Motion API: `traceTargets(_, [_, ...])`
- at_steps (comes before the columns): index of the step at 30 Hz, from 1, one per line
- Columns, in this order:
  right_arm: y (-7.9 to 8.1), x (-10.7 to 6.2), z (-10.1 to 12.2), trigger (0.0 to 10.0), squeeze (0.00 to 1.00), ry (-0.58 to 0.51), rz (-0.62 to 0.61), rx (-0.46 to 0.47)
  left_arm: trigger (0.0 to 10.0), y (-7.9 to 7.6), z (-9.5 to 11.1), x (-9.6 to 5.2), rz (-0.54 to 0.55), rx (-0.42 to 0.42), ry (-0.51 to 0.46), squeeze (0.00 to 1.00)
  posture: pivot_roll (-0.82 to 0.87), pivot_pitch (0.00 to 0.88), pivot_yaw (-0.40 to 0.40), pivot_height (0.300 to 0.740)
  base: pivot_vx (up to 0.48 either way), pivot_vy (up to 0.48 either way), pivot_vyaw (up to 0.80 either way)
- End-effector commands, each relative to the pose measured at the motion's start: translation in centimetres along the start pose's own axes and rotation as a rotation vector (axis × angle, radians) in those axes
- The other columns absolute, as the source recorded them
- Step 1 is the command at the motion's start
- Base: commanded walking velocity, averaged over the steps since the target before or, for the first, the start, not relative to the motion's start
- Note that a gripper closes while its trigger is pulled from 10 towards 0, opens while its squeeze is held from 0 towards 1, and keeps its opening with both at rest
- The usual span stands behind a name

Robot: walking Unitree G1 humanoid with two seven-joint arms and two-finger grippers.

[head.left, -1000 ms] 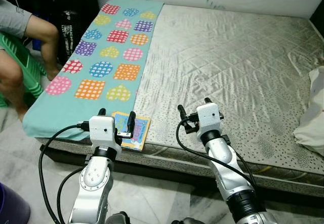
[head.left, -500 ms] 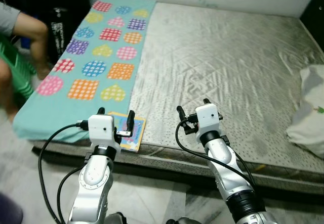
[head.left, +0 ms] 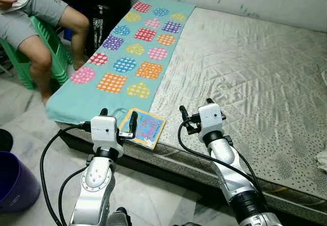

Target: Clean up the room

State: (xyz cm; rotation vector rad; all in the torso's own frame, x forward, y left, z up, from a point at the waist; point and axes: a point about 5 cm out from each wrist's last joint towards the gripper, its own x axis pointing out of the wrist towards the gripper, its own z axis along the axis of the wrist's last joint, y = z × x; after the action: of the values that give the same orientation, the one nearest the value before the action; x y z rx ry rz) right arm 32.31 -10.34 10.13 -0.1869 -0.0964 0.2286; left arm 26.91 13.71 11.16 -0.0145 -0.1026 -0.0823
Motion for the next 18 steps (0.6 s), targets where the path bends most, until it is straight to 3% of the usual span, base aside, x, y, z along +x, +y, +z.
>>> traceTargets(1, [0.07,-0.1,-0.19,10.0,0.0,0.007,0.004,0.007,10.0,0.09,-0.3,-0.09,0.003,0.005,0.013,0.0,0.06,0.135,-0.06,0.731,0.0,0.0,0.0])
traceTargets(12, [0.07,-0.06,-0.2,10.0,0.0,0.007,0.004,0.002,10.0,0.06,-0.29,-0.03,-0.002,0.007,0.015,0.0,0.06,0.132,-0.058,0.731,0.0,0.0,0.0])
traceTargets(18, [0.07,-0.04,-0.23,10.0,0.0,0.007,0.003,0.003,10.0,0.03,-0.28,0.04,-0.005,0.006,0.014,0.0,0.06,0.131,-0.058,0.731,0.0,-0.314,0.0])
